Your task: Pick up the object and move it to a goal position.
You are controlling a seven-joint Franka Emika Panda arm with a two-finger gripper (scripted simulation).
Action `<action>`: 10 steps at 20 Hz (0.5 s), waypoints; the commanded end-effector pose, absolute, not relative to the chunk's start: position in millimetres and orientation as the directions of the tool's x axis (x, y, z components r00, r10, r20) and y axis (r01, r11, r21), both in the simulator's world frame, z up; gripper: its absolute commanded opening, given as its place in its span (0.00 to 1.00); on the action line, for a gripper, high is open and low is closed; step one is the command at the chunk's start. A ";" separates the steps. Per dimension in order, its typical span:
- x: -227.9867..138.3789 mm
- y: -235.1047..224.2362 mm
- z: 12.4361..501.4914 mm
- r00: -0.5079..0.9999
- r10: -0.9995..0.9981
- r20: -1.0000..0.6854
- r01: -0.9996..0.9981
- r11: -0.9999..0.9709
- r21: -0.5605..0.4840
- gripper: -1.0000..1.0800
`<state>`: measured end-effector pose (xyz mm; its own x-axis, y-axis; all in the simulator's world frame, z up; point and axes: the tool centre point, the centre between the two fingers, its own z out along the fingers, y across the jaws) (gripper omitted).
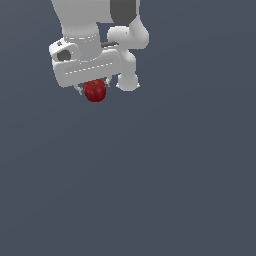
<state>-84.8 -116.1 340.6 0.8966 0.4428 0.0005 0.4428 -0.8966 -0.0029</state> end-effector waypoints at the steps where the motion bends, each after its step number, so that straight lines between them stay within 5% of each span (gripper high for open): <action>1: -87.1 -127.6 365.1 0.896 0.443 0.002 0.443 -0.896 -0.002 0.00; 10: -89.6 -154.8 419.5 0.897 0.443 0.000 0.443 -0.897 0.000 0.00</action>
<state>-89.4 -151.4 411.3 0.8968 0.4424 -0.0006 0.4424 -0.8968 -0.0015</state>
